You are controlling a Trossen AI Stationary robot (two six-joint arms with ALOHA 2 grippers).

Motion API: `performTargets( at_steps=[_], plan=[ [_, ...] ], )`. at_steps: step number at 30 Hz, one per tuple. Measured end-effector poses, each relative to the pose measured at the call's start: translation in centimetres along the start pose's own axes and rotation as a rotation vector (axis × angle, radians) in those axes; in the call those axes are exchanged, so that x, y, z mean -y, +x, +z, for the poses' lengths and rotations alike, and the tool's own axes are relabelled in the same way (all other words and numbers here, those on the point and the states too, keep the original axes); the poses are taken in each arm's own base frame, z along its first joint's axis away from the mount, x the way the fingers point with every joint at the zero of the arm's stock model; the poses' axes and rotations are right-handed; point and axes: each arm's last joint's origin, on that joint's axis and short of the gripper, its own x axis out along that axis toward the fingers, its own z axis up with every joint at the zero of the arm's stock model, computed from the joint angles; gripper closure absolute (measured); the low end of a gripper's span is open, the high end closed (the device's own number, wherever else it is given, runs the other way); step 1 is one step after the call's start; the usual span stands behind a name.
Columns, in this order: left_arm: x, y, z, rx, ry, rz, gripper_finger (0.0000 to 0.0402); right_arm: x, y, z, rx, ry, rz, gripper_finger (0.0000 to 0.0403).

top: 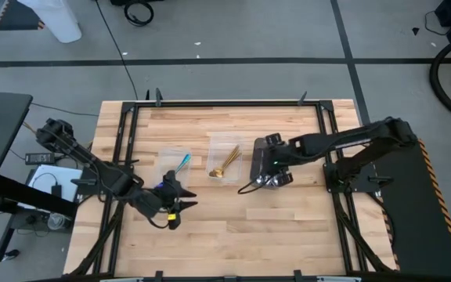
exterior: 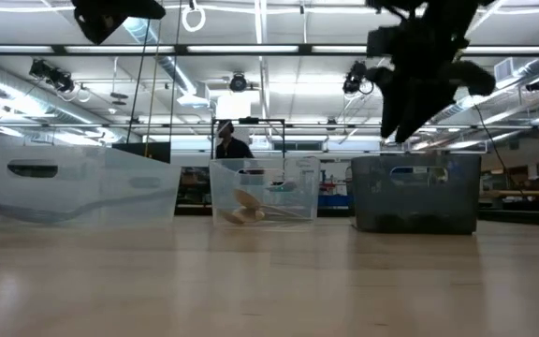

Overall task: Sort silverware by color (type)
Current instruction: Return to Home Position

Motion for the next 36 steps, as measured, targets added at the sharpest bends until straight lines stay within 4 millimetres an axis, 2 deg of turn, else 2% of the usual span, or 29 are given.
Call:
performTargets(
  at_steps=[8, 15, 23, 36],
  plan=[
    [-1.6, -1.6, 2.3, 0.088, 0.056, 0.008, 0.0278, 1.1, -5.3, -1.7, 0.19, 0.163, -0.059, 0.0249],
    [-3.0, -3.1, 3.9, 0.156, 0.136, 0.02, 0.0278, 1.7, -9.1, -3.5, 0.365, 0.346, -0.084, 0.0249],
    [-4.3, -5.2, 5.2, 0.225, 0.203, 0.025, 0.0278, 2.0, -12.1, -5.2, 0.53, 0.537, -0.077, 0.0238],
    [-6.2, -8.6, 5.7, 0.26, 0.238, 0.017, 0.0278, 2.5, -16.7, -8.0, 0.848, 0.613, -0.094, 0.0223]
  ],
)
